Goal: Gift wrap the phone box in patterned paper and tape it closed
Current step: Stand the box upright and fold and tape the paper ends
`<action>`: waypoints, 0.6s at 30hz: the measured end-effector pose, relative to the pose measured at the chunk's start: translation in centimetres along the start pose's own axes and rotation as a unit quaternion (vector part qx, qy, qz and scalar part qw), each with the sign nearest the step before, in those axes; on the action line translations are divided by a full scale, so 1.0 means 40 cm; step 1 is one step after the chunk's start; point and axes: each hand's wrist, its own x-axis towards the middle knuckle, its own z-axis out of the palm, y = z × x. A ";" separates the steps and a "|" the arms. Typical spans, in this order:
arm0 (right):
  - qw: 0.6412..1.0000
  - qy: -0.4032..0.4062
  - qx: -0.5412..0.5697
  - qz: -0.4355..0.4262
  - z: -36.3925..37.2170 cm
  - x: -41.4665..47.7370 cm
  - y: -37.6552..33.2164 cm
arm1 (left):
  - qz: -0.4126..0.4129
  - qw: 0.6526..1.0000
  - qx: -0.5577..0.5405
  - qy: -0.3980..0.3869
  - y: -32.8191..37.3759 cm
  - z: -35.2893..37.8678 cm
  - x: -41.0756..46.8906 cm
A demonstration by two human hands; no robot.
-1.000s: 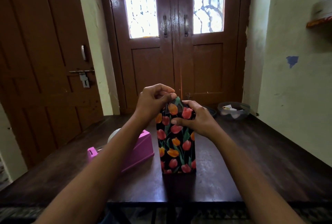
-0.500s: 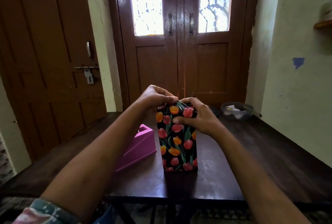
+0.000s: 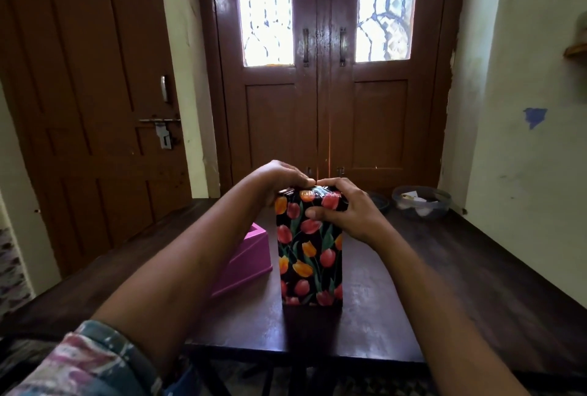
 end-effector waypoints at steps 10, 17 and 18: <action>0.997 -0.065 -0.034 0.016 -0.045 -0.005 -0.031 | -0.046 0.998 -0.035 -0.016 0.004 0.012 -0.006; 0.964 0.025 -0.262 -0.044 0.010 0.016 -0.063 | -0.073 0.996 -0.032 0.035 0.002 0.028 0.008; 0.960 0.028 -0.275 -0.048 0.020 0.014 -0.059 | -0.065 0.996 -0.040 0.044 0.001 0.028 0.005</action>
